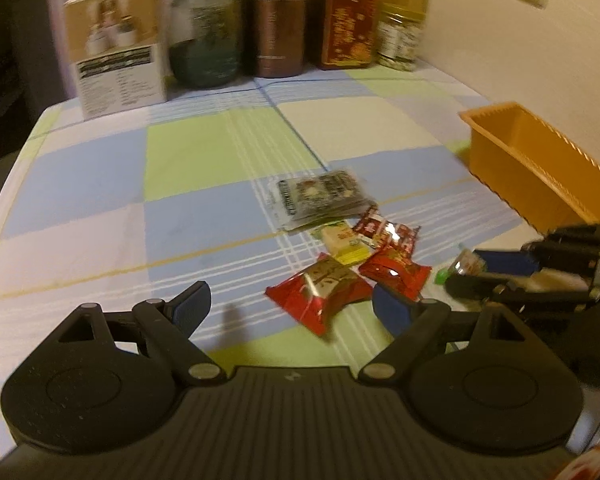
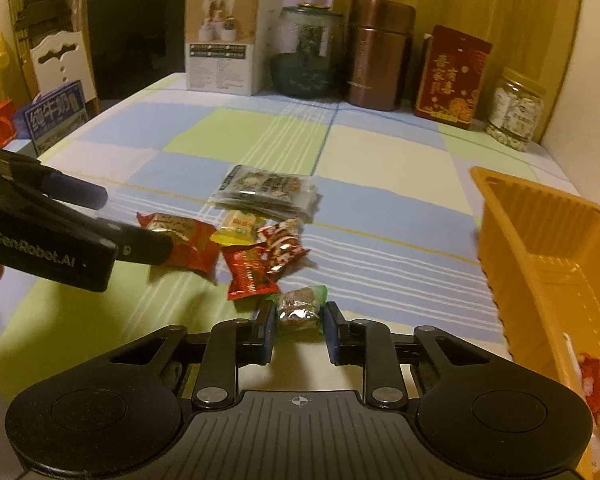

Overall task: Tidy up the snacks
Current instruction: 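Grasp the clear green-wrapped candy with the right gripper while the left gripper grasps the red-gold packet, then carry both held candies over the orange tray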

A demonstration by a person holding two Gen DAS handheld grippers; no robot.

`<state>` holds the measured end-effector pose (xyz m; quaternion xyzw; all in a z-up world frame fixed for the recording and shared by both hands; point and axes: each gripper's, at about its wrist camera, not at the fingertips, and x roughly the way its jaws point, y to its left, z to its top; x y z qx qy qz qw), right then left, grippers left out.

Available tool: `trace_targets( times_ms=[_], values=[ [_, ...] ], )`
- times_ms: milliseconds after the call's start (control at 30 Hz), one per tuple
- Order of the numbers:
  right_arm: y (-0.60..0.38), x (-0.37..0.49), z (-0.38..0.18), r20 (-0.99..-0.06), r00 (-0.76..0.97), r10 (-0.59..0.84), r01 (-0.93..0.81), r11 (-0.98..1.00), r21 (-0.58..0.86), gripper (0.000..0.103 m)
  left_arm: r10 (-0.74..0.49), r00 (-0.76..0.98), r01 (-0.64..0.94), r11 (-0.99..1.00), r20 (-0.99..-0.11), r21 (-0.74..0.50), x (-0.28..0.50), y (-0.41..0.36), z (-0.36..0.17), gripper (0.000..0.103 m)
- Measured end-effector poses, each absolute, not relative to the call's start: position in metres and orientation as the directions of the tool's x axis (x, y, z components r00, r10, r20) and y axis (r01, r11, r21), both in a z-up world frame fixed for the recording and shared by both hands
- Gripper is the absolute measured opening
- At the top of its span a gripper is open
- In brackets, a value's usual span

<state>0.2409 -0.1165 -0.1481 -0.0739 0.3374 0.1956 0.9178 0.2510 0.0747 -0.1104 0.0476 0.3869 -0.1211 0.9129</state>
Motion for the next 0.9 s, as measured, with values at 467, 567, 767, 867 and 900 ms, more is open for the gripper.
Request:
trace_targets(
  times_ms=[467, 567, 767, 867, 900],
  values=[
    [-0.144, 0.236, -0.149, -0.655, 0.701, 0.282, -0.338, 0.94, 0.043, 0.026, -0.193, 0.65, 0.399, 0.91, -0.735, 0.114, 0.265, 0.051, -0.128, 0.038],
    [-0.145, 0.235, -0.148, -0.653, 0.702, 0.285, -0.338, 0.94, 0.047, 0.026, -0.191, 0.645, 0.39, 0.915, -0.74, 0.104, 0.26, 0.047, -0.126, 0.026],
    [-0.149, 0.224, -0.141, -0.65, 0.702, 0.291, -0.334, 0.941, 0.061, 0.025, -0.164, 0.648, 0.316, 0.947, -0.744, 0.066, 0.241, 0.038, -0.117, 0.025],
    [-0.153, 0.214, -0.135, -0.648, 0.703, 0.293, -0.327, 0.942, 0.071, 0.025, -0.155, 0.652, 0.274, 0.961, -0.742, 0.04, 0.226, 0.033, -0.11, 0.025],
    [-0.155, 0.211, -0.133, -0.647, 0.704, 0.293, -0.324, 0.943, 0.074, 0.025, -0.151, 0.654, 0.258, 0.966, -0.742, 0.031, 0.221, 0.031, -0.106, 0.025]
  ],
)
